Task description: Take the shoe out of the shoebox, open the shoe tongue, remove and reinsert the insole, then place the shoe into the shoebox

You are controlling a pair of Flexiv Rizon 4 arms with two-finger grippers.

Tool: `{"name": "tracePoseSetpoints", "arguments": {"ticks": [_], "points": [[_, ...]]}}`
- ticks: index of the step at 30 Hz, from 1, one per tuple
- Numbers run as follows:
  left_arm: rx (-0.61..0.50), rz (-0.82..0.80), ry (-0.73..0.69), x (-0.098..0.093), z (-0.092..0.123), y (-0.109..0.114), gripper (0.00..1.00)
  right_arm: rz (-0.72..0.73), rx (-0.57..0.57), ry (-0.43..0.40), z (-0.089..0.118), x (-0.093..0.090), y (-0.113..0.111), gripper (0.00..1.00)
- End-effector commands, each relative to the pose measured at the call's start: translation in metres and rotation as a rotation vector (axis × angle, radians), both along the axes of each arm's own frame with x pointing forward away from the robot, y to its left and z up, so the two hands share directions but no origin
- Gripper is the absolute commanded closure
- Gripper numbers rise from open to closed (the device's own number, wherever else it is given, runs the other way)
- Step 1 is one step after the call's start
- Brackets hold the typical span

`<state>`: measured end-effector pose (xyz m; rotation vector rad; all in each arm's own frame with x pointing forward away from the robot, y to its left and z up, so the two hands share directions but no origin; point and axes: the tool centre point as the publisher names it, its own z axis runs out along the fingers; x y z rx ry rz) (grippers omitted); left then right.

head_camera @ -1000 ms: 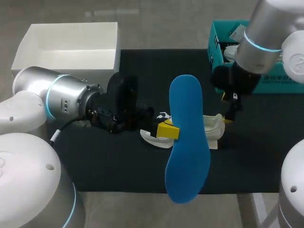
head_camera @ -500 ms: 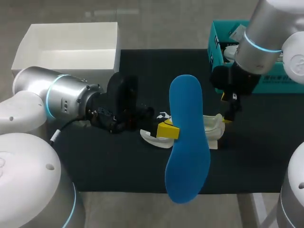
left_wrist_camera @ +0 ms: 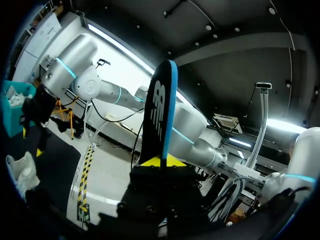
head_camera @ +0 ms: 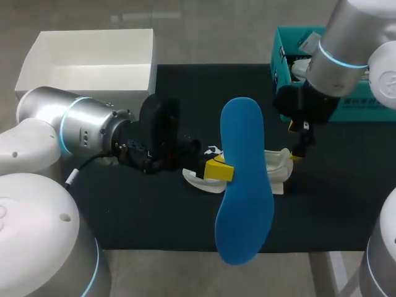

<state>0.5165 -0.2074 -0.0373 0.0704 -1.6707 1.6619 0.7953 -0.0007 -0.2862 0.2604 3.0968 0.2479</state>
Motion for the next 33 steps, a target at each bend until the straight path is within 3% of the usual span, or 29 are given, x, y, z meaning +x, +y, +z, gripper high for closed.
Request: {"name": "tracePoseSetpoints", "arguments": {"ticks": [1, 15, 27, 33], "points": [[-0.002, 0.0, 0.001, 0.0, -0.001, -0.002, 1.0, -0.001, -0.001, -0.003, 0.0, -0.001, 0.0, 0.0], [-0.002, 0.0, 0.001, 0.0, -0.001, -0.002, 1.0, 0.0, -0.054, -0.007, -0.008, 0.016, 0.014, 0.0], [-0.002, 0.0, 0.001, 0.0, -0.001, -0.002, 1.0, 0.076, -0.07, -0.049, -0.04, 0.065, 0.043, 0.0], [-0.002, 0.0, 0.001, 0.0, -0.001, -0.002, 1.0, 0.084, -0.065, -0.03, -0.057, 0.078, 0.047, 0.0]]}}
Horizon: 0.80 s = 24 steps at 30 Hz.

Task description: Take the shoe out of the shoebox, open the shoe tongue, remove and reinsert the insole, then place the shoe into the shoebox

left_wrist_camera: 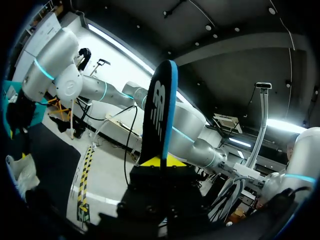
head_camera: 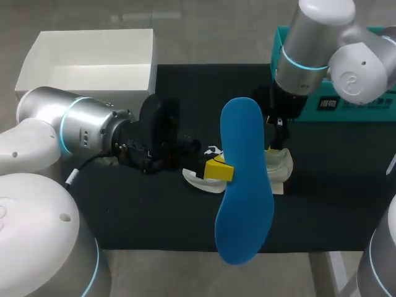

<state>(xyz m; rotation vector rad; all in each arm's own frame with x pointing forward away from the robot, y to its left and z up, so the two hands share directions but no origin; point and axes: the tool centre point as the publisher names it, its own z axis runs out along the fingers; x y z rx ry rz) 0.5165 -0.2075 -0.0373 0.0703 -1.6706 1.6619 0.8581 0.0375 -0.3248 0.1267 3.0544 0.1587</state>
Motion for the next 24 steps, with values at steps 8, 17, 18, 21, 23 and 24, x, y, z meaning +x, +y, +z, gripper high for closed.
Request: {"name": "tracePoseSetpoints", "arguments": {"ticks": [8, 17, 18, 21, 23, 24], "points": [[-0.002, 0.0, 0.001, 0.0, -0.001, -0.002, 1.0, 0.01, 0.004, 0.054, -0.028, 0.02, 0.012, 0.0], [-0.002, 0.0, 0.001, 0.0, -0.001, -0.002, 1.0, -0.001, 0.011, 0.064, -0.032, 0.02, 0.019, 0.0], [-0.002, 0.0, 0.001, 0.0, -0.001, -0.002, 1.0, -0.003, 0.012, 0.065, -0.032, 0.02, 0.02, 0.0], [-0.002, 0.0, 0.001, 0.0, -0.001, -0.002, 1.0, -0.016, 0.017, 0.066, -0.035, 0.019, 0.024, 0.0], [-0.002, 0.0, 0.001, 0.0, -0.001, -0.002, 1.0, -0.024, 0.023, 0.069, -0.039, 0.018, 0.029, 0.02], [-0.002, 0.0, 0.001, 0.0, -0.001, -0.002, 1.0, -0.03, 0.031, 0.071, -0.041, 0.018, 0.031, 0.06]]}}
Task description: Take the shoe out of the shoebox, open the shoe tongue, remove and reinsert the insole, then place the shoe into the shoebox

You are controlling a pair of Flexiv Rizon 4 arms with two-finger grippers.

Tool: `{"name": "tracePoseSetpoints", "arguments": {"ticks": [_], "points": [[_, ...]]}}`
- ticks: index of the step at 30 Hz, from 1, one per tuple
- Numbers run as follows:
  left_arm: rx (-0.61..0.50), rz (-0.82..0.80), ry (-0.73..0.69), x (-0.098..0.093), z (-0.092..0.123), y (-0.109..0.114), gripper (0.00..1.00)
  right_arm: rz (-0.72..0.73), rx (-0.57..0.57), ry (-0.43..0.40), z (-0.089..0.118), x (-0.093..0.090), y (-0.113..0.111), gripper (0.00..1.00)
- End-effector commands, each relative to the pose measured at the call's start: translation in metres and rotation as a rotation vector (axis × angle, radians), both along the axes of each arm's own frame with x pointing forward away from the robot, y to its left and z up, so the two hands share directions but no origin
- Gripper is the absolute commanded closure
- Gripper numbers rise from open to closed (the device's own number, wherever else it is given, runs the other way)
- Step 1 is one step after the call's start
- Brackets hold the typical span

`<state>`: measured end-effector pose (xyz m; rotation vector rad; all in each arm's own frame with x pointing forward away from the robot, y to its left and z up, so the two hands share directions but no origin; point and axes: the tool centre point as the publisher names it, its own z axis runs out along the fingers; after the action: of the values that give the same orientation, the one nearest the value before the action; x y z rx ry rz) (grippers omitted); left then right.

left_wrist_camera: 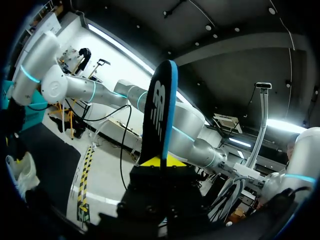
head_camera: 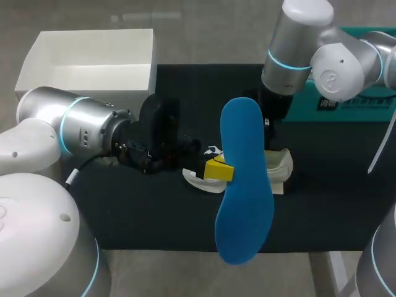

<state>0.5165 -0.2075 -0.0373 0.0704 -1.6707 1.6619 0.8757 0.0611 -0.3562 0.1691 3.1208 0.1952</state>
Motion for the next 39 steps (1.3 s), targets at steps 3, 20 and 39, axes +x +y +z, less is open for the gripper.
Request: {"name": "tracePoseSetpoints", "arguments": {"ticks": [3, 20, 39], "points": [[-0.002, 0.0, 0.001, 0.0, -0.001, -0.002, 1.0, -0.023, 0.015, -0.002, -0.012, -0.001, 0.013, 0.16], [-0.002, 0.0, 0.001, 0.0, -0.001, -0.002, 1.0, -0.058, 0.045, 0.018, -0.026, -0.017, 0.036, 0.56], [-0.002, 0.0, 0.001, 0.0, -0.001, -0.002, 1.0, -0.091, 0.046, 0.021, -0.022, -0.034, 0.021, 1.0]]}}
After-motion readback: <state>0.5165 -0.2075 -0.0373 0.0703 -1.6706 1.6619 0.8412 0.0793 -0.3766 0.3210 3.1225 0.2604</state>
